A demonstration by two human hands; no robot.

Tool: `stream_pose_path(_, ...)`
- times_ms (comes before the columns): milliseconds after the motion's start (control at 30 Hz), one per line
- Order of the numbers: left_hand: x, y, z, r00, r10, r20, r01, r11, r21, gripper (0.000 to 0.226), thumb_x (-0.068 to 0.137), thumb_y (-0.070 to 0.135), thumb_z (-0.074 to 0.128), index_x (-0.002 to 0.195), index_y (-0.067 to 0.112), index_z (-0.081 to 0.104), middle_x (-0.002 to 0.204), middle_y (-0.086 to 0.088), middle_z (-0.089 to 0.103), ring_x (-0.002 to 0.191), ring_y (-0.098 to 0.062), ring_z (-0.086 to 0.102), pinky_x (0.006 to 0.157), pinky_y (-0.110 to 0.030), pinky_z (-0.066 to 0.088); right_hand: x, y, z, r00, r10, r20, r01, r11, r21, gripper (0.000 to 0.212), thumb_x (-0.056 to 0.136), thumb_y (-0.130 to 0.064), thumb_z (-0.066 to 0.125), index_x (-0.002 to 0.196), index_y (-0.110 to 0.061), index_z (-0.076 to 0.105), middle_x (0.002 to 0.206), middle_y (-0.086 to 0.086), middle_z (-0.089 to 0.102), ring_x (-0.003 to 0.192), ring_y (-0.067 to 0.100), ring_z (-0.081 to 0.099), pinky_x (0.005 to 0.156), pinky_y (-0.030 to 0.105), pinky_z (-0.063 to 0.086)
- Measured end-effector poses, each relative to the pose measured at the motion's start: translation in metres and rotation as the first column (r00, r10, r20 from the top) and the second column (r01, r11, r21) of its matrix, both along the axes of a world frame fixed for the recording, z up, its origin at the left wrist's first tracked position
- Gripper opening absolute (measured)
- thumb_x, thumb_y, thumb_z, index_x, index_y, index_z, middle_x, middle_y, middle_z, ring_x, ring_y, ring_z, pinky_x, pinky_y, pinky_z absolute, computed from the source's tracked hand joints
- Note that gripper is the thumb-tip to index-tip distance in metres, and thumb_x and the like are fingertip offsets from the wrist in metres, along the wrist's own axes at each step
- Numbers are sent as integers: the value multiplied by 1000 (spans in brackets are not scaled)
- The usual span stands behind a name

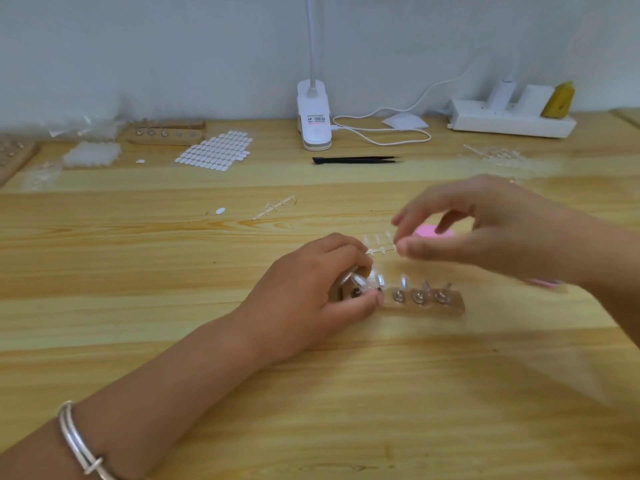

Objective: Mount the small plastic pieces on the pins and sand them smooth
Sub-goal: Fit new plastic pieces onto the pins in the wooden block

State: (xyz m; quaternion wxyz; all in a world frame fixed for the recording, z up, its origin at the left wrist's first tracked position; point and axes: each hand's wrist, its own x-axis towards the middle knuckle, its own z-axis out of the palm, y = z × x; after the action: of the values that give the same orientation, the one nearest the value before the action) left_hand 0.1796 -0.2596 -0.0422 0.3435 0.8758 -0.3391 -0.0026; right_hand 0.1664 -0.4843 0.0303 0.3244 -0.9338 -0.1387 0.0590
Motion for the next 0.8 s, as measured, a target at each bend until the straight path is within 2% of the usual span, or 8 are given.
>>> stream_pose_path(133, 2, 2, 2, 990, 18, -139, -33, 993, -112, 50, 76, 42, 79, 119, 30, 56, 114, 16, 63, 108, -3, 59, 92, -34, 49, 29, 5, -11, 999, 5, 47, -4, 1000, -26, 8, 81, -39, 76, 88, -37, 77, 94, -17, 71, 91, -8, 61, 78, 20, 52)
stream_pose_path(233, 3, 3, 4, 985, 50, -167, -76, 986, -150, 51, 70, 40, 84, 106, 32, 49, 107, 14, 64, 103, -8, 62, 88, -38, 50, 35, 14, -21, 991, 113, -67, -114, 993, -23, 11, 80, -35, 80, 91, -36, 78, 84, -18, 69, 81, -9, 61, 68, 11, 45)
stream_pose_path(300, 3, 2, 4, 981, 69, -184, -99, 982, -162, 55, 67, 39, 86, 102, 32, 45, 113, 16, 63, 107, -2, 61, 91, -30, 50, 38, 16, -23, 982, 142, -123, -140, 990, 23, 12, 78, -36, 83, 89, -34, 78, 80, -18, 69, 71, -9, 60, 64, 9, 43)
stream_pose_path(367, 4, 1, 4, 974, 80, -211, -119, 977, -177, 59, 64, 37, 88, 102, 32, 43, 125, 18, 58, 114, 7, 56, 94, -13, 44, 41, 16, -27, 982, 133, -133, -127, 990, 56, 17, 73, -38, 86, 87, -33, 77, 79, -16, 68, 64, -7, 59, 60, 10, 43)
stream_pose_path(467, 3, 1, 4, 969, 80, -235, -125, 975, -182, 61, 64, 36, 88, 103, 33, 41, 126, 20, 55, 117, 14, 51, 88, 1, 35, 42, 23, -35, 989, 128, -70, -128, 992, -3, 23, 68, -36, 89, 86, -31, 76, 86, -4, 65, 65, -2, 53, 61, 23, 47)
stream_pose_path(533, 3, 1, 4, 968, 76, -238, -123, 975, -187, 61, 65, 35, 88, 104, 35, 41, 125, 22, 55, 117, 15, 51, 90, -2, 37, 41, 27, -38, 990, 136, -23, -136, 990, -25, 24, 67, -34, 90, 85, -29, 75, 89, 3, 65, 68, 2, 51, 69, 30, 48)
stream_pose_path(700, 5, 1, 2, 971, 81, -226, -121, 978, -171, 61, 66, 39, 87, 105, 33, 41, 121, 23, 55, 117, 16, 50, 93, -8, 41, 45, 19, -41, 987, 160, -18, -157, 981, 111, 8, 77, -31, 84, 82, -27, 79, 75, -7, 69, 62, -3, 55, 60, 14, 45)
stream_pose_path(800, 5, 1, 2, 971, 84, -222, -121, 980, -156, 59, 65, 42, 86, 103, 34, 42, 120, 20, 56, 117, 13, 51, 93, -12, 44, 45, 18, -47, 991, 128, 38, -133, 972, 194, 4, 83, -24, 81, 79, -24, 79, 67, -12, 70, 60, -2, 58, 58, 14, 44)
